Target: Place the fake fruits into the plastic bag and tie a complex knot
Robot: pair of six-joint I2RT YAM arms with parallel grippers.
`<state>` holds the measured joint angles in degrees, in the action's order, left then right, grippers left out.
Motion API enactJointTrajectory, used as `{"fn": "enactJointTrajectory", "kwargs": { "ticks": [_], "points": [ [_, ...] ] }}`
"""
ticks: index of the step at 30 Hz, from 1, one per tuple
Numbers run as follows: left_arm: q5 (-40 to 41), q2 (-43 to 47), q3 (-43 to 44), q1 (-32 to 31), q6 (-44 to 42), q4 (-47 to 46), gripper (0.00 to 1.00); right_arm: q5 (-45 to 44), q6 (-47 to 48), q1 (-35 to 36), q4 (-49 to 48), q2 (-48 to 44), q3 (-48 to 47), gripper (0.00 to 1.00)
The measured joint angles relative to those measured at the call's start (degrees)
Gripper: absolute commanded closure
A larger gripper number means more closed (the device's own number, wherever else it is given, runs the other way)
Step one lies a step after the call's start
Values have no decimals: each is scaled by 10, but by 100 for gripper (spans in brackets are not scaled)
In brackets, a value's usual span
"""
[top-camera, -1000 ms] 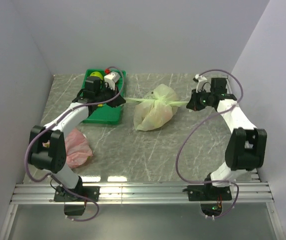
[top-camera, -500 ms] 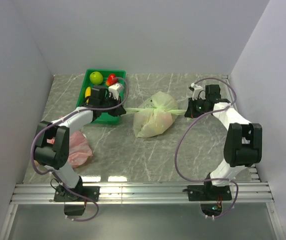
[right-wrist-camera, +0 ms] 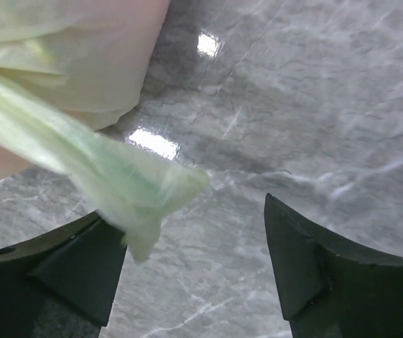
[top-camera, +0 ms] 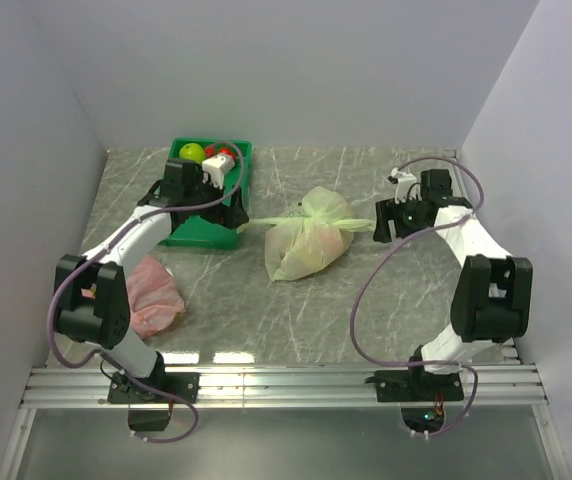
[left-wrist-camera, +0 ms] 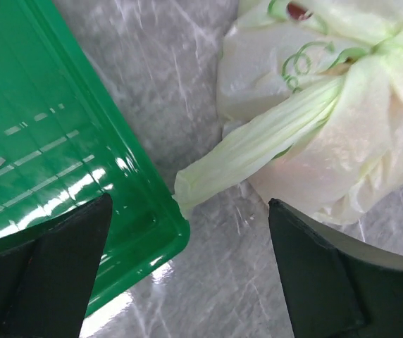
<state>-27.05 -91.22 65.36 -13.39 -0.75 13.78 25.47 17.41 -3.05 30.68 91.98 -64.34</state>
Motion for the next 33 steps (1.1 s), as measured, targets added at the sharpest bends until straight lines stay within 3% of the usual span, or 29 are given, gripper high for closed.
{"fn": "enactJointTrajectory", "kwargs": {
  "ticks": [6,14,23,33],
  "points": [
    [-7,47,56,27,7,59,1,8,6,-12,32,-102,-2,11],
    [-22,120,89,111,30,143,1,40,-42,-35,47,-230,4,9],
    [0,223,-24,114,48,174,1,76,-127,-35,41,-285,110,9],
    [35,268,-128,114,49,169,1,117,-188,4,2,-350,226,9]
  ]
}}
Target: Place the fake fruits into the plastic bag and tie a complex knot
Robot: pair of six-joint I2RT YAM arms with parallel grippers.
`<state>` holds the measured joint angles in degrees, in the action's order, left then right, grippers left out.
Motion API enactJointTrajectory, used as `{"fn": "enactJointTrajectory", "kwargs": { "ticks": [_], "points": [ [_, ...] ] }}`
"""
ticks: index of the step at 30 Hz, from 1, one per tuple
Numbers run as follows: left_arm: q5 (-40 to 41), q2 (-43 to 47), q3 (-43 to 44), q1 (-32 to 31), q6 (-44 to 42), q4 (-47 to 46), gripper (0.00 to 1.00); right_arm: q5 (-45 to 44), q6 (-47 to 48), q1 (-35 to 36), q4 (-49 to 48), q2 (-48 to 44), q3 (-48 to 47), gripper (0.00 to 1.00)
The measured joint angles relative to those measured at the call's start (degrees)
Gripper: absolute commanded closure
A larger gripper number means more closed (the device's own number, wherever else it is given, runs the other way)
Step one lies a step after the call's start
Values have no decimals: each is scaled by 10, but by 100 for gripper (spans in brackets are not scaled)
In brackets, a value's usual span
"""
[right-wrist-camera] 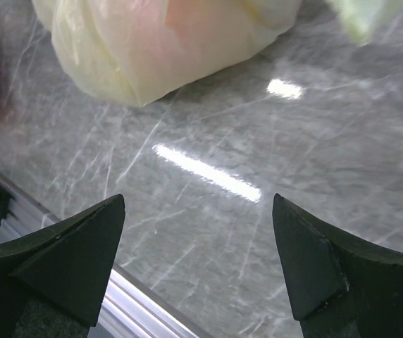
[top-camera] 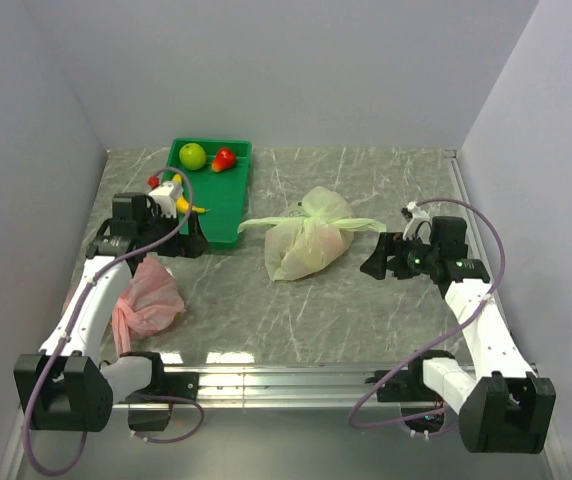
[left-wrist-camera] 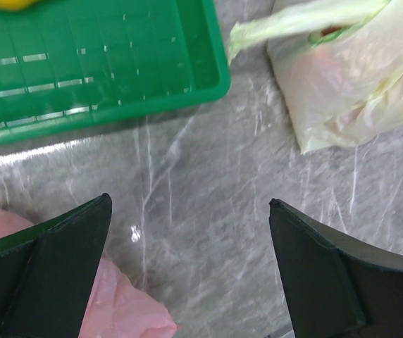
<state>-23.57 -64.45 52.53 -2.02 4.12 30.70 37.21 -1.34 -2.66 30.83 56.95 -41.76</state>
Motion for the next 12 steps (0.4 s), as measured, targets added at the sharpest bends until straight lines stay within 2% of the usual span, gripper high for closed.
{"fn": "enactJointTrajectory", "kwargs": {
  "ticks": [12],
  "points": [
    [10,23,-38,0,1,0,1,-1,-16,29,-17,-24,11,8]
  ]
}}
